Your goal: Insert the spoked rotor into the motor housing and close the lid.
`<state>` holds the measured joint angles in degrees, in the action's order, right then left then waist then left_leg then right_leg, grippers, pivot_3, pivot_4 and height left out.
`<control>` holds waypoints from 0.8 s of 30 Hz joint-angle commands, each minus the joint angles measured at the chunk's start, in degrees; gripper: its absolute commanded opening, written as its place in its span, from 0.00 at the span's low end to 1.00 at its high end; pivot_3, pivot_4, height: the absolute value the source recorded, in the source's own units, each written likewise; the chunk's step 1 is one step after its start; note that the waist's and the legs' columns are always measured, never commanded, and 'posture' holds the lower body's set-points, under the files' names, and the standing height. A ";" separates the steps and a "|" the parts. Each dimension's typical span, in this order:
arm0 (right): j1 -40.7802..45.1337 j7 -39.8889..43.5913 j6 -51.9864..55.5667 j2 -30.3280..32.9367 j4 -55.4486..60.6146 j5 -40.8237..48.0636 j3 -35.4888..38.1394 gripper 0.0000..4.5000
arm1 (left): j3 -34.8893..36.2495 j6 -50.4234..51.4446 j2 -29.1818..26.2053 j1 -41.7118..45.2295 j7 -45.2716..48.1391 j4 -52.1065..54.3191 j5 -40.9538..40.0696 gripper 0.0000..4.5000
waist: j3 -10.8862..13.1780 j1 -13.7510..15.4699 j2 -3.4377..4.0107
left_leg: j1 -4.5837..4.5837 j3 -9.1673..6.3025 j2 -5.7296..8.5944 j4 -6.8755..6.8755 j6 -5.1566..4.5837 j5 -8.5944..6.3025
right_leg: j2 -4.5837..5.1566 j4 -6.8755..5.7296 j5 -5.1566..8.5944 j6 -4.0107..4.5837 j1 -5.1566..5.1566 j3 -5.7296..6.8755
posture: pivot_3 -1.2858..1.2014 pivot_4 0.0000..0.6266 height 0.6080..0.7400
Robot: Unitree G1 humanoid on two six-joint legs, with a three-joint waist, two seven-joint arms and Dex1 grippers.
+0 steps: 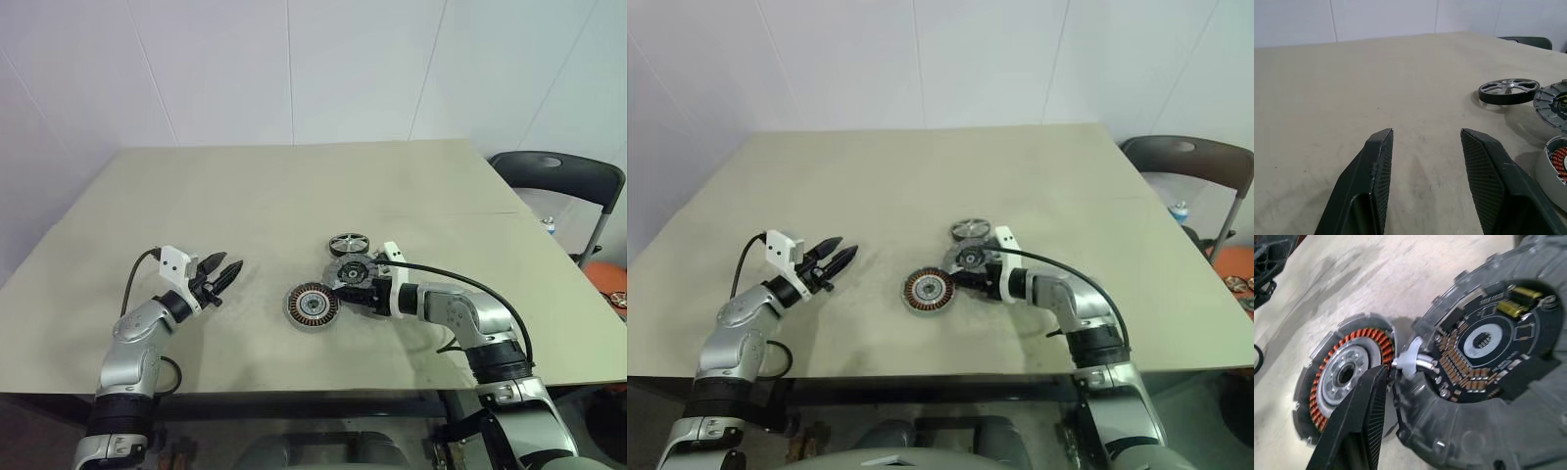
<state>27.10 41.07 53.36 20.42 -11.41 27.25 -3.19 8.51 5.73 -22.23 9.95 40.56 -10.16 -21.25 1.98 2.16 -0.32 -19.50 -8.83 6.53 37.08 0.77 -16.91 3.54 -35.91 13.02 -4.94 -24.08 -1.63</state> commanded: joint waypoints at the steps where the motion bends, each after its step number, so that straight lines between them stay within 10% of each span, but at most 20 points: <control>1: 2.19 -1.15 -1.56 -1.18 0.23 0.67 2.68 0.54 | 0.24 -1.20 -0.05 1.20 -0.01 0.57 0.27 0.52 | 0.00 0.02 0.00 | 0.00 -0.01 0.00 0.00 0.00 0.00 | 0.00 0.00 0.00 0.00 0.00 0.00 | 0.52 0.00 1.00; 9: 2.47 -1.74 -3.03 -1.95 -0.34 -0.22 2.71 0.01 | 0.34 -1.12 0.09 1.24 -0.14 0.79 0.34 0.52 | 0.00 0.08 0.00 | 0.00 -0.01 0.01 0.01 0.00 0.00 | 0.01 0.00 0.00 0.00 0.00 0.00 | 0.52 0.00 1.00; 24: 4.20 -1.93 -5.65 -4.85 -4.58 -3.68 -1.36 0.01 | 0.73 -1.59 0.29 1.66 -0.48 0.35 0.46 0.52 | 0.00 -0.14 0.01 | 0.05 0.01 -0.01 -0.01 0.00 0.00 | -0.02 -0.04 0.00 0.01 0.00 0.00 | 0.52 0.00 1.00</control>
<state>29.88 39.35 48.35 16.50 -15.21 24.08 -3.91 8.52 5.47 -21.89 10.06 40.30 -10.53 -20.63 1.98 2.02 -0.31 -19.44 -8.82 6.53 37.08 0.78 -16.91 3.52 -35.96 13.02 -4.93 -24.08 -1.63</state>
